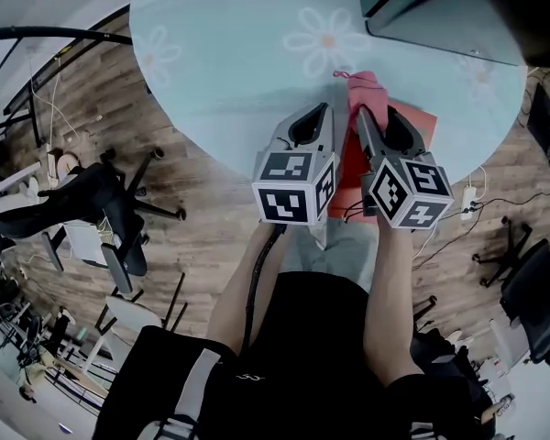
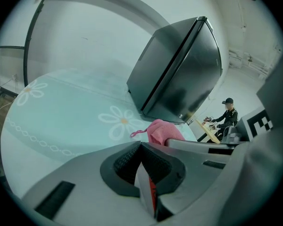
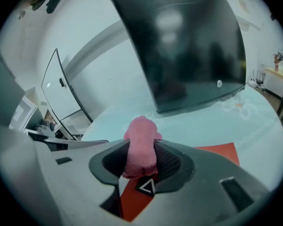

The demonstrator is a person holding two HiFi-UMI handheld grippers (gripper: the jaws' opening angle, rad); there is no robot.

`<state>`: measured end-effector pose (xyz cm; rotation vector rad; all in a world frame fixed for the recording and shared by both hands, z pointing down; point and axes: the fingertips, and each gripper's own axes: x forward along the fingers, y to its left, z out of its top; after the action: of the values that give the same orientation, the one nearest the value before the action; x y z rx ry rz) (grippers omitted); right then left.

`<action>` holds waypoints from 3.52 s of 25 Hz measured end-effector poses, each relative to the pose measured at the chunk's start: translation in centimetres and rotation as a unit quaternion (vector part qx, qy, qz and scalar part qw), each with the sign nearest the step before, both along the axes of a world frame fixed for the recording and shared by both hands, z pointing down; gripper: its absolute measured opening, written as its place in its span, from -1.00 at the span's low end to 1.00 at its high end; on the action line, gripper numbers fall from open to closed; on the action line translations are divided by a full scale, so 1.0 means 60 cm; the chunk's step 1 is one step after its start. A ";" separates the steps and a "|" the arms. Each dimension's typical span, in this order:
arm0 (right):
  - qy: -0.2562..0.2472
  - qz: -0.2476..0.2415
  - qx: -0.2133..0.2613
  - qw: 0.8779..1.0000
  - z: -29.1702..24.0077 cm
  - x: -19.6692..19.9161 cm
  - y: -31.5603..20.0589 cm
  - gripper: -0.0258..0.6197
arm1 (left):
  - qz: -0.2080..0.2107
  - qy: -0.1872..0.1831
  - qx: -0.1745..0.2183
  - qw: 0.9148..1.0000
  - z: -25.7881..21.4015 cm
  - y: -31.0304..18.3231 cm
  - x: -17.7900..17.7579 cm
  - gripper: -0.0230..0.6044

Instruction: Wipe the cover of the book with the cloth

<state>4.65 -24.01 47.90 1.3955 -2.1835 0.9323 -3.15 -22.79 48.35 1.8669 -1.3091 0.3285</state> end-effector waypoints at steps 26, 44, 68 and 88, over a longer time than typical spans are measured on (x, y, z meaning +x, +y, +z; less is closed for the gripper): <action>-0.005 0.028 -0.009 1.000 0.012 0.043 0.009 -0.44 | 0.035 -0.022 -0.005 0.999 0.002 0.005 0.053 -0.89; -0.009 0.057 -0.012 0.998 0.016 0.095 0.013 -0.44 | 0.069 -0.023 -0.006 0.997 0.003 0.001 0.111 -0.88; -0.005 0.091 -0.012 0.996 0.013 0.198 0.024 -0.43 | 0.108 -0.027 -0.009 0.994 0.003 0.010 0.209 -0.88; 0.015 0.135 0.030 0.990 -0.044 0.227 0.010 -0.44 | 0.086 -0.018 0.009 0.996 -0.027 0.009 0.187 -0.88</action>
<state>18.29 -23.41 45.26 1.7555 -2.0484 0.9353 8.07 -22.27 46.75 2.0037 -1.1799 0.4427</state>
